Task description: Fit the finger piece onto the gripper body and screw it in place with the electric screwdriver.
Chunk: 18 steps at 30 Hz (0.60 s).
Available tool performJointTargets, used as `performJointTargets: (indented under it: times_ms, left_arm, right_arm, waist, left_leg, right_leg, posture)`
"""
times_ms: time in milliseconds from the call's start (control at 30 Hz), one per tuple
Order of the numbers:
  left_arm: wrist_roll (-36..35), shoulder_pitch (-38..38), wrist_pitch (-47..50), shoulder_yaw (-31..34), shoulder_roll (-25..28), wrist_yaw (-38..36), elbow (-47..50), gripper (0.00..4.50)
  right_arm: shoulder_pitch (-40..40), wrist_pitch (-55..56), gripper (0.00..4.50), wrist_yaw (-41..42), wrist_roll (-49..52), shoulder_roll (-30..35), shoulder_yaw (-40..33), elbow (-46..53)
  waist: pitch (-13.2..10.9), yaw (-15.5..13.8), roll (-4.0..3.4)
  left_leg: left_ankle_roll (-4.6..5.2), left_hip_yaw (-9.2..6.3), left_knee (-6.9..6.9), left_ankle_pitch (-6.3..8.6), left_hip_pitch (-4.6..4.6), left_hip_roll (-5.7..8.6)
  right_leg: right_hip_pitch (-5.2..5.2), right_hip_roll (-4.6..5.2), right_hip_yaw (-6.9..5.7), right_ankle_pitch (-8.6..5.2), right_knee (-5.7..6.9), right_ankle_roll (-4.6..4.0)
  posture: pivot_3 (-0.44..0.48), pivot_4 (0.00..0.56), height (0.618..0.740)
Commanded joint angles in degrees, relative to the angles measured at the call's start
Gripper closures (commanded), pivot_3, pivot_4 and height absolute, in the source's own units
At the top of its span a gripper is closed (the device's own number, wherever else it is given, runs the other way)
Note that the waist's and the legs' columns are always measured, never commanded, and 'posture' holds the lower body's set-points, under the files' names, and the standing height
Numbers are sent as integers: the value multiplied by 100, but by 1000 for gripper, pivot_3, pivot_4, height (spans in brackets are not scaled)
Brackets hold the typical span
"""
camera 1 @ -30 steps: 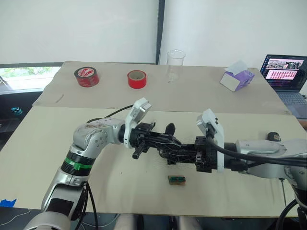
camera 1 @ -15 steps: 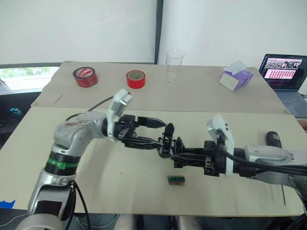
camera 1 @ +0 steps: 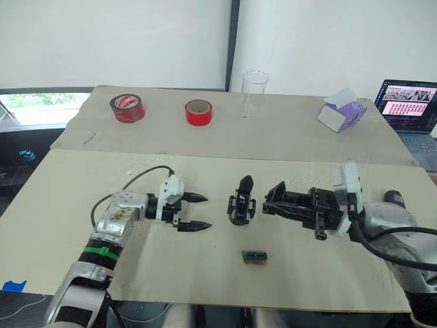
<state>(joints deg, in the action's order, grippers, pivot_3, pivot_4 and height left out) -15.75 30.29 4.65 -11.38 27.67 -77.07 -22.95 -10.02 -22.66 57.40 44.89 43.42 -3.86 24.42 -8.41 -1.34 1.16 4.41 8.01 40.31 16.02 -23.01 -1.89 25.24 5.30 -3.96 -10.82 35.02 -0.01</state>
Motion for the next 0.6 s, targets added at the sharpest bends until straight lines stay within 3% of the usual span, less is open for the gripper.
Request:
performJointTargets:
  times_ms: [33, 300, 600]
  left_arm:
    - [207, 270, -380, -156, -351, 78, -221, 0]
    - [758, 785, -1045, -416, -1116, 338, -1176, 0]
    - [998, 919, -1328, -446, -1406, 495, -1606, 0]
  right_arm:
    - [-162, 260, 4087, 200, -1, -223, -54, 1]
    - [-140, 922, 4087, 746, -808, -450, 353, -161]
    - [-344, 958, 4087, 675, -991, -663, 362, -360]
  waist:
    - [0, -8, 0]
    - [0, 15, 0]
    - [0, 57, 0]
  left_leg:
    - [-1, -1, 2, -1, -3, 0]
    - [1, -2, 4, 1, -1, 0]
    - [1, -3, 7, 0, 2, -1]
  right_leg:
    - [1, 0, -2, 1, 1, -1]
    - [-2, -1, -3, 4, 1, 2]
    - [-2, 0, -4, 5, 6, 4]
  posture:
    - [0, 150, 740]
    - [0, 150, 740]
    - [0, 150, 740]
